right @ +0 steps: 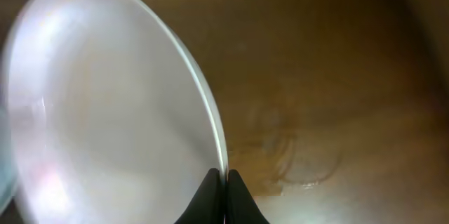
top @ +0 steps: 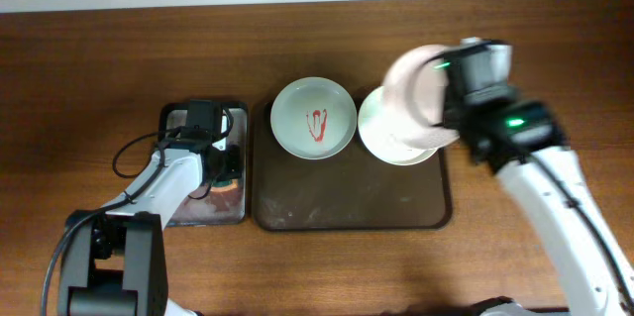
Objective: Clean dirty plates on tray and stack at the side
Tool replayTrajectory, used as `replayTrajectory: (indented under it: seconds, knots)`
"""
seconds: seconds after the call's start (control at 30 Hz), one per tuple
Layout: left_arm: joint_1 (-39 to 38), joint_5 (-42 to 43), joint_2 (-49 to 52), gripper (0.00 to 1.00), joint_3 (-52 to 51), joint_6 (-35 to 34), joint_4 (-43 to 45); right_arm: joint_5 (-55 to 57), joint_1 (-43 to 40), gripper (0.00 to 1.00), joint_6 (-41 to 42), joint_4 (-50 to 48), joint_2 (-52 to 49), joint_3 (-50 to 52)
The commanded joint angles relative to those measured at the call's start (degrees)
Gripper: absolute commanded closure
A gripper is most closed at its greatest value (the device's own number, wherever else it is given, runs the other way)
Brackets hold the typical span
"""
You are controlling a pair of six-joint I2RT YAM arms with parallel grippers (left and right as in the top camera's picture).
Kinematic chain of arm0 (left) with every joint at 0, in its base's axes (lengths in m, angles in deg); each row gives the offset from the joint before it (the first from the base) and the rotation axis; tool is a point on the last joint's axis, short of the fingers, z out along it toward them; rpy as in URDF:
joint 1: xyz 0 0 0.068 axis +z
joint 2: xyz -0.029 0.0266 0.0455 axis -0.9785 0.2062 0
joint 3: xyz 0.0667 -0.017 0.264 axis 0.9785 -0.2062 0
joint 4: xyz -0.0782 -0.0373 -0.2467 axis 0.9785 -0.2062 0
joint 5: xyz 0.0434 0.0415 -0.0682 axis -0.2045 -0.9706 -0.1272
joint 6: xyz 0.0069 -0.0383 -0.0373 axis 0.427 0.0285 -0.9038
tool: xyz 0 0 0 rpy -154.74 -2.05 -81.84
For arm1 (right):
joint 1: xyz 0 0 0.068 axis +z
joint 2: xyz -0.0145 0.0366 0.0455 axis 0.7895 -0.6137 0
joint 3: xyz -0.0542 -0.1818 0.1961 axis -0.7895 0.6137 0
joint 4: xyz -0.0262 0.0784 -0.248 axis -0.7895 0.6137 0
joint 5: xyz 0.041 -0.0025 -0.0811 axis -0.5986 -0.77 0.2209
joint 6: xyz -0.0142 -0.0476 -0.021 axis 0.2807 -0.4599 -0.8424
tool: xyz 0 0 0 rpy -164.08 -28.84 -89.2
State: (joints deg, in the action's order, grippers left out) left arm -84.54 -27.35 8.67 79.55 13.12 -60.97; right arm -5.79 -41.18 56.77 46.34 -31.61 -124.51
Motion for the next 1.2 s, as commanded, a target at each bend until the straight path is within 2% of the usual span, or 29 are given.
replayTrajectory:
  seconds: [0.0,0.1,0.23,0.37,0.5,0.53,0.57,0.6,0.63,0.7,0.77,0.8,0.9,0.97,1.03,1.17]
  knots:
    - [0.11,0.24,-1.16,1.00,0.26,0.11,0.15,-14.99,-12.39,0.96,1.07,0.92,-0.70,-0.96]
    - [0.11,0.24,-1.16,1.00,0.26,0.11,-0.24,-19.41,-24.30,0.96,1.05,1.03,-4.72,-0.96]
    - [0.11,0.24,-1.16,1.00,0.26,0.11,-0.28,-21.22,-33.16,0.96,1.07,1.66,-12.28,-0.76]
    - [0.11,0.26,-1.16,1.00,0.26,0.11,-0.50,-22.62,-37.77,0.96,0.83,1.66,-20.31,-0.76]
    - [0.11,0.26,-1.16,1.00,0.26,0.11,-0.48,-24.11,-38.51,0.96,0.39,1.55,-25.03,-0.76]
    - [0.11,0.26,-1.16,1.00,0.26,0.09,-0.50,-24.30,-38.40,0.88,0.31,1.60,-25.05,-0.76]
    - [0.11,0.26,-1.16,1.00,0.26,0.09,-0.48,-26.12,-38.34,0.70,-0.87,1.60,-24.81,-0.76]
    - [0.11,0.24,-1.16,1.00,0.26,0.09,-0.46,-28.57,-38.36,0.60,-0.94,1.60,-24.50,-0.76]
    - [0.11,0.26,-1.16,1.00,0.26,0.11,-0.46,-30.75,-38.36,0.59,-0.94,1.38,-24.00,-0.79]
    - [0.11,0.24,-1.16,1.00,0.26,0.11,-0.79,-42.51,-37.88,0.57,-5.97,-0.37,-21.68,-2.27]
    - [0.11,0.24,-1.16,0.99,0.26,0.09,-0.94,-53.20,-34.47,0.55,-13.44,0.37,-20.48,-6.54]
    - [0.11,0.24,-1.16,0.99,0.26,0.11,-0.92,-54.58,-32.50,0.55,-15.65,1.20,-20.41,-7.98]
    - [0.11,0.24,-1.16,0.99,0.26,0.09,-0.94,-54.36,-21.97,0.55,-22.77,1.57,-20.61,-9.60]
    - [0.11,0.24,-1.16,1.00,0.26,0.09,-0.92,-53.05,-13.29,0.55,-24.30,0.96,-22.05,-9.51]
    - [0.11,0.26,-1.16,1.00,0.26,0.09,-0.94,-51.78,-6.01,0.56,-21.55,0.28,-24.06,-9.51]
    - [0.11,0.26,-1.16,0.97,0.26,0.09,-1.11,-47.78,2.51,0.61,-7.43,-1.29,-28.68,-9.51]
